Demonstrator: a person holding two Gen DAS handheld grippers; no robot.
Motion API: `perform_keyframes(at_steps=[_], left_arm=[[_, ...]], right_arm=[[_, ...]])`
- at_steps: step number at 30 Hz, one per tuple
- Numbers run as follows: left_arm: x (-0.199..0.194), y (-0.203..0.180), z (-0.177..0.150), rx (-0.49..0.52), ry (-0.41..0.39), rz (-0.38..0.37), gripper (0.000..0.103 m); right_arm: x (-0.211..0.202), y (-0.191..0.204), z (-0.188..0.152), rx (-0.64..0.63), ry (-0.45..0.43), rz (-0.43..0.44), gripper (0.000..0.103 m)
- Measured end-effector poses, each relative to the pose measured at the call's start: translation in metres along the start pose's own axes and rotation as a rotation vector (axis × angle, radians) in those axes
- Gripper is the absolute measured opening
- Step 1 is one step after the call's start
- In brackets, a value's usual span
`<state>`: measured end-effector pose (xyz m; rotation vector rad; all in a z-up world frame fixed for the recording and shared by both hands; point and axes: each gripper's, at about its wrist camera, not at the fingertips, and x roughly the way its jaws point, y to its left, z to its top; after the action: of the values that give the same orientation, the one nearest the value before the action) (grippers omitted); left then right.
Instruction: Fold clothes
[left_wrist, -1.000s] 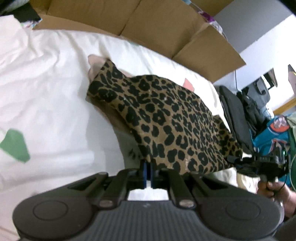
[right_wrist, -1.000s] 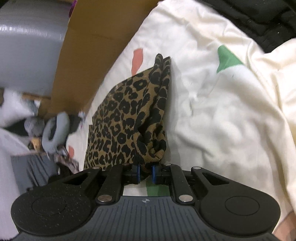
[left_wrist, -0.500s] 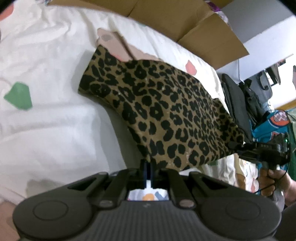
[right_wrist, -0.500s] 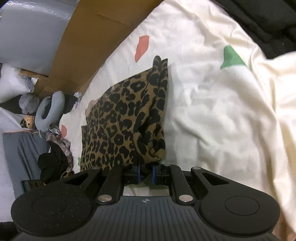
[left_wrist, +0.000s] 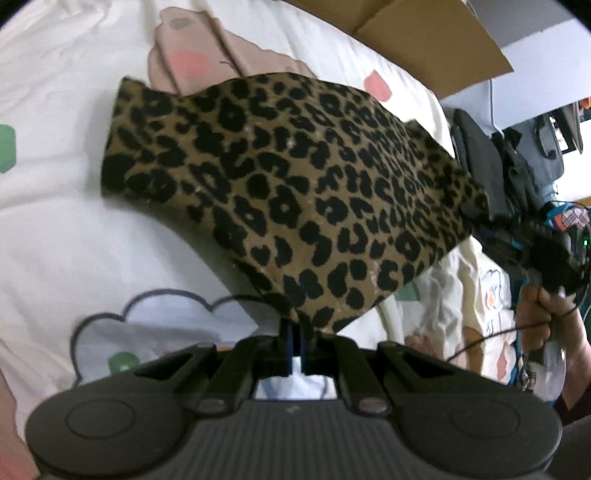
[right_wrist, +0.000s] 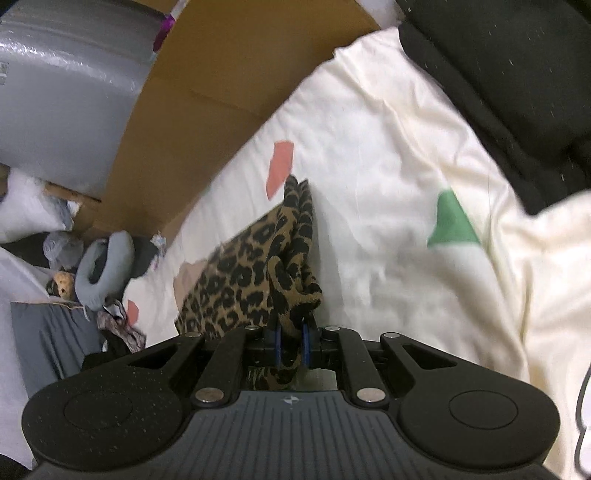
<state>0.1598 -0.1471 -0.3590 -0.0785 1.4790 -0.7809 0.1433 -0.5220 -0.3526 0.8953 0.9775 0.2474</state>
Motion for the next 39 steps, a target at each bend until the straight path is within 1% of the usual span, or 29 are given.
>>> perform_keyframes(at_steps=[3,7,12,15,19,22,26,30,33,37,39], left_arm=[[0.0,-0.007,-0.006,-0.035,-0.005,0.014,0.003],[0.003,-0.02,-0.016,-0.087,-0.04,0.021,0.003],[0.007,-0.037,-0.04,-0.134,-0.085,0.033,0.003],[0.004,-0.047,-0.047,-0.15,-0.113,0.051,0.003],[0.002,-0.058,-0.047,-0.194,-0.144,0.065,0.003],[0.002,-0.062,-0.045,-0.239,-0.163,0.091,0.003],[0.002,-0.065,-0.055,-0.295,-0.195,0.088,0.003],[0.007,-0.063,-0.065,-0.349,-0.22,0.079,0.003],[0.012,-0.067,-0.069,-0.342,-0.222,0.067,0.003],[0.022,-0.068,-0.063,-0.323,-0.23,0.066,0.003],[0.029,-0.067,-0.063,-0.324,-0.233,0.072,0.003]], right_arm=[[0.002,-0.001,0.011,-0.012,-0.012,0.011,0.009],[0.004,-0.001,0.027,-0.035,-0.03,0.021,0.009],[0.007,0.001,0.043,-0.069,-0.046,0.027,0.009],[0.009,0.002,0.052,-0.08,-0.053,0.028,0.009],[0.01,0.009,0.062,-0.113,-0.066,0.029,0.009],[0.011,0.013,0.07,-0.122,-0.06,0.027,0.009],[0.011,0.018,0.076,-0.136,-0.044,0.007,0.009],[0.007,0.021,0.08,-0.178,-0.025,-0.013,0.009],[0.004,0.021,0.085,-0.206,-0.017,-0.016,0.009],[0.004,0.014,0.092,-0.166,-0.04,-0.021,0.009],[0.008,0.013,0.094,-0.171,-0.05,-0.03,0.009]])
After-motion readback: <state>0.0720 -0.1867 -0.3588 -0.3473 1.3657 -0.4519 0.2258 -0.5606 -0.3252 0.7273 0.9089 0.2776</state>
